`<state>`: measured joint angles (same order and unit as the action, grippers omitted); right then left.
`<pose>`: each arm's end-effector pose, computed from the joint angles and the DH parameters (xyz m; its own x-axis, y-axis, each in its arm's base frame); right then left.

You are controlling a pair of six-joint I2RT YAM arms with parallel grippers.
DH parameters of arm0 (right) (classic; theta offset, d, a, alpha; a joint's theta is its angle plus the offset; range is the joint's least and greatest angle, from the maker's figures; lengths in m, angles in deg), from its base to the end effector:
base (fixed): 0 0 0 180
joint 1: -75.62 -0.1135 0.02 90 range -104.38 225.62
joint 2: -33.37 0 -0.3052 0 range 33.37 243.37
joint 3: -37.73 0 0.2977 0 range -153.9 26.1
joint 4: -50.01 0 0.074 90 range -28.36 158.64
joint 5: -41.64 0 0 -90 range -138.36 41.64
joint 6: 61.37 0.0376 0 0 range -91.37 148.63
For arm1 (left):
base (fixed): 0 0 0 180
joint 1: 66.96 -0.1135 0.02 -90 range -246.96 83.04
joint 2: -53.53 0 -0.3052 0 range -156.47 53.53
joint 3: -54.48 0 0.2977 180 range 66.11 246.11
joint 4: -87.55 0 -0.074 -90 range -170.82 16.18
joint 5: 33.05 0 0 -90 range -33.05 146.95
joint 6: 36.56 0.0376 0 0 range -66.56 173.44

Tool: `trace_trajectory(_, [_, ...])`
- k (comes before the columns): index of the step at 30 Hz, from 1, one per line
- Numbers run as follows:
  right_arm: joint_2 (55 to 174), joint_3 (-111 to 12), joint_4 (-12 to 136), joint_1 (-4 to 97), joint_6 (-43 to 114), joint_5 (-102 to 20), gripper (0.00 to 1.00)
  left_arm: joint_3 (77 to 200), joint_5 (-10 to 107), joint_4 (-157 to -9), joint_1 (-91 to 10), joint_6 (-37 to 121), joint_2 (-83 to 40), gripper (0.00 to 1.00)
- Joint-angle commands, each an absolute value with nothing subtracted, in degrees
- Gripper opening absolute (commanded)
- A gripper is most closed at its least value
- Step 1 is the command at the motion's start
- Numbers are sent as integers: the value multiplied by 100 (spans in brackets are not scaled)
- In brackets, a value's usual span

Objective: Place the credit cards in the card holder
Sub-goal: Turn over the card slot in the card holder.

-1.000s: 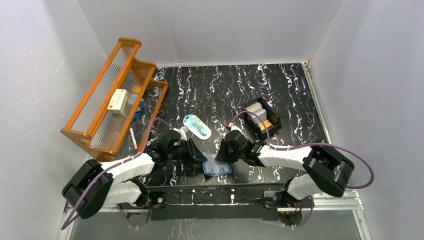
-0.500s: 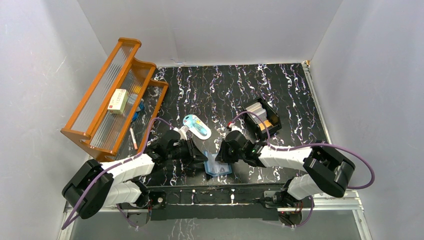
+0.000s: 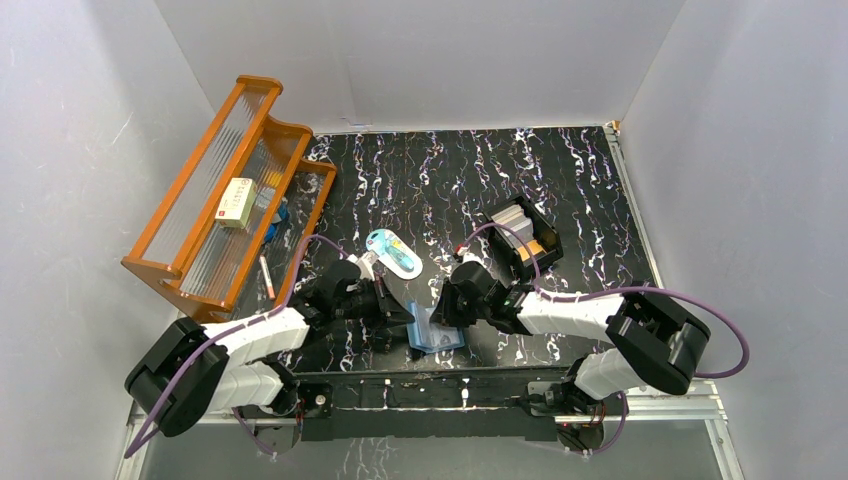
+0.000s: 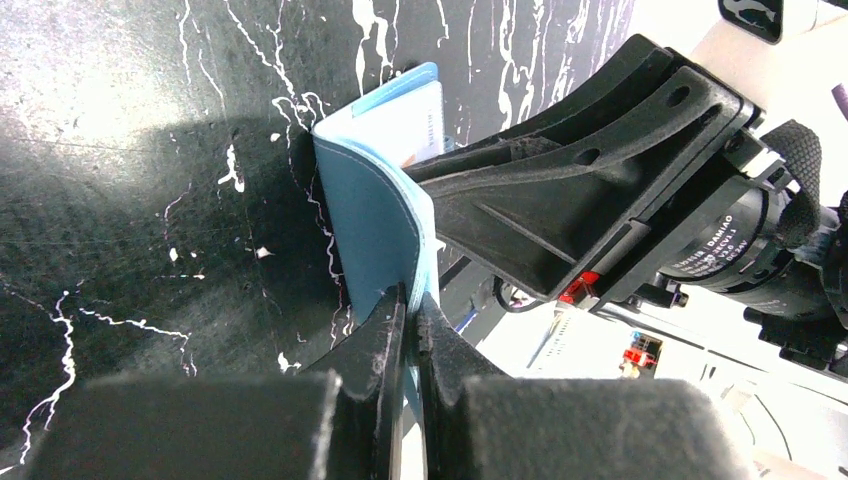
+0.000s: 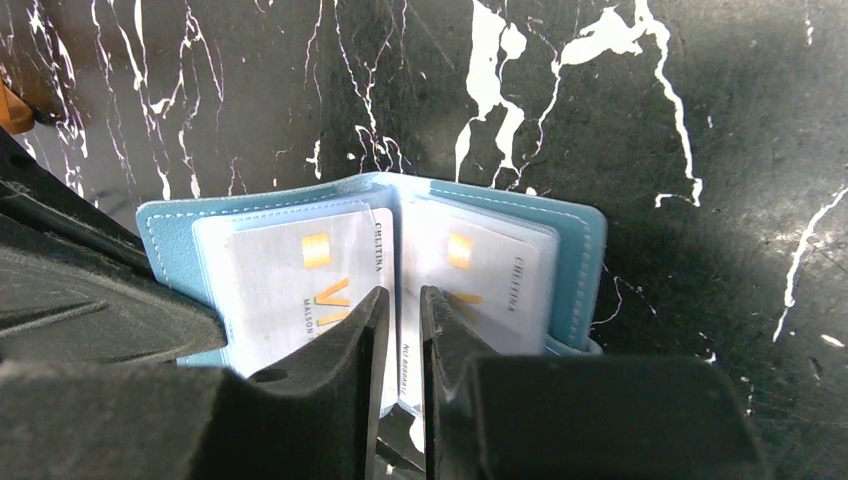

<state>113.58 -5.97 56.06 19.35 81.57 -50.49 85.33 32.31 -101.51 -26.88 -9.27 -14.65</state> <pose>0.1620 0.2400 0.1617 -0.8774 0.1220 -0.4640 -0.1920 0.7970 0.5726 0.1724 -0.1656 0.1651 -0.9359 -0.2681 -0.2283 0.0751 0.4815 -0.8732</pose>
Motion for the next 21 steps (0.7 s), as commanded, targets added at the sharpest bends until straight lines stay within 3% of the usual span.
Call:
trace_trajectory(1, [11288, -614, 5950, 1911, 8130, -4959, 27, 9046, 3276, -9390, -2697, -512, -1314, 0])
trace_trajectory(9, [10483, -1001, 6712, 1917, 7904, -5167, 34, 10489, 4042, -5940, -2697, 511, -1177, 0])
trace_trajectory(21, [10689, -668, 6279, 1922, 7911, -5195, 32, 12050, 5150, -4136, -2326, 581, -2578, 0])
